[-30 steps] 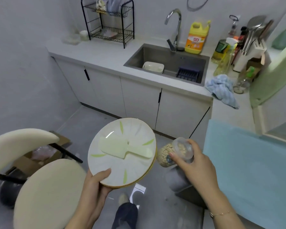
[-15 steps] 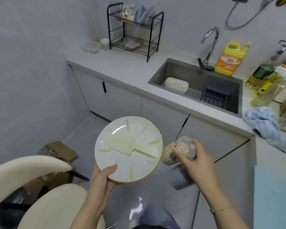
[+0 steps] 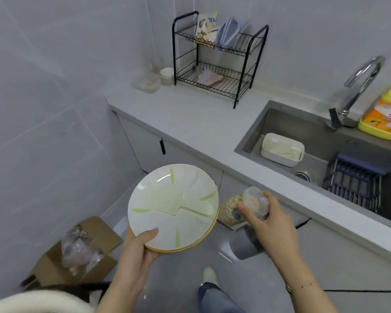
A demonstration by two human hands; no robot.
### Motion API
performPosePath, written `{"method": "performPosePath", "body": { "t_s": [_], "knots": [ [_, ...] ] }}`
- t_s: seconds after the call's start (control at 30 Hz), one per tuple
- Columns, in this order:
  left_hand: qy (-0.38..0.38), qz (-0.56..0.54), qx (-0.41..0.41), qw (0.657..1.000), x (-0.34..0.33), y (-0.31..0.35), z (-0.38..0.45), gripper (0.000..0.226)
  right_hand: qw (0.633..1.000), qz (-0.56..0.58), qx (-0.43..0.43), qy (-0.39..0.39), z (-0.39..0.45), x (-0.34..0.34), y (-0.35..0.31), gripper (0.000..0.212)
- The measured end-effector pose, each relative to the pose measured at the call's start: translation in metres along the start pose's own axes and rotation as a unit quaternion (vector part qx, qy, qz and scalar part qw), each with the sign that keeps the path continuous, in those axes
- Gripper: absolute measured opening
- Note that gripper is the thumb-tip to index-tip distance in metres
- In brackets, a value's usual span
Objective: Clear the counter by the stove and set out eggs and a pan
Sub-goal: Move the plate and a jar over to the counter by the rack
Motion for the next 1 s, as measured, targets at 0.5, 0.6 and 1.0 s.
{"method": "performPosePath", "body": {
  "t_s": [0.5, 0.6, 1.0],
  "knots": [
    [0.035, -0.029, -0.002, 0.999, -0.015, 0.09, 0.229, 0.046, 0.999, 0.002, 0.029, -0.014, 0.196, -0.066, -0.163, 0.065],
    [0.029, -0.03, 0.021, 0.999, -0.002, 0.108, 0.286, 0.049, 1.0, 0.008, 0.011, 0.003, 0.223, -0.088, -0.194, 0.062],
    [0.002, 0.004, 0.035, 0.999, 0.002, 0.164, 0.457, 0.051, 0.998, -0.055, -0.018, 0.034, 0.317, -0.154, -0.274, 0.069]
  ]
}}
Point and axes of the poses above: each hand's wrist, its own z-axis towards the middle knuckle, its own x-axis out of the back of the hand, y = z × x, the point moved 2 cm from there along z, towards the middle knuckle, and after that the axes turned 7 degrees about -x, right-handed, at the moved point
